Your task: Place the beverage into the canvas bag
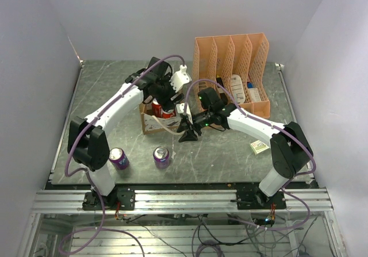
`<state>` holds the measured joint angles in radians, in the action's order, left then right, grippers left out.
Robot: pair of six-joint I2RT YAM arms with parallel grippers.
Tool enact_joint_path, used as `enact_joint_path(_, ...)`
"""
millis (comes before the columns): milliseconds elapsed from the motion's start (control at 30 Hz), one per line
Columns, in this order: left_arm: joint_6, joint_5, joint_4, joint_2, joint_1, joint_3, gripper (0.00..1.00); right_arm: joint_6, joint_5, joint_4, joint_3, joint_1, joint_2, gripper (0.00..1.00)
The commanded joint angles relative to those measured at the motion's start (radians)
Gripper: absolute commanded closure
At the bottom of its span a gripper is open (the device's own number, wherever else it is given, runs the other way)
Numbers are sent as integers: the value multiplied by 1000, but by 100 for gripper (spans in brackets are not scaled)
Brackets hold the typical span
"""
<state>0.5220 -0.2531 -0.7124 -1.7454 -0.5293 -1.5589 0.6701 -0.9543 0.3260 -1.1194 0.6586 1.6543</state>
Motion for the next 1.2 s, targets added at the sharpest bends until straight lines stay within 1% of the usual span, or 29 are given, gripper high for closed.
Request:
enact_joint_path(0,-23,6,10,56,-2,-45,18,1,-14,26,-10,6,9,54)
enact_joint_path(167,-36,21,2,124,9,-34,17,-4,-17,23,-9,11,9,54)
enact_joint_path(333,-30,39,16,257,61,57,12,-7,-13,22,-12,12,10,54)
enact_joint_path(467,-39,48,-14,367,117,127,9,-10,-6,20,-15,13,10,54)
enact_joint_path(700,-65,146,-202,501,184,228,9,-13,8,18,-16,17,15,54)
enact_joint_path(800,-61,187,-286,543,187,273,8,-19,14,15,-18,21,17,54)
enact_joint_path(967,-43,196,-414,604,187,313,8,-28,33,9,-22,34,12,54)
enact_joint_path(1167,-10,242,-515,648,187,416,7,-27,44,8,-21,41,13,54)
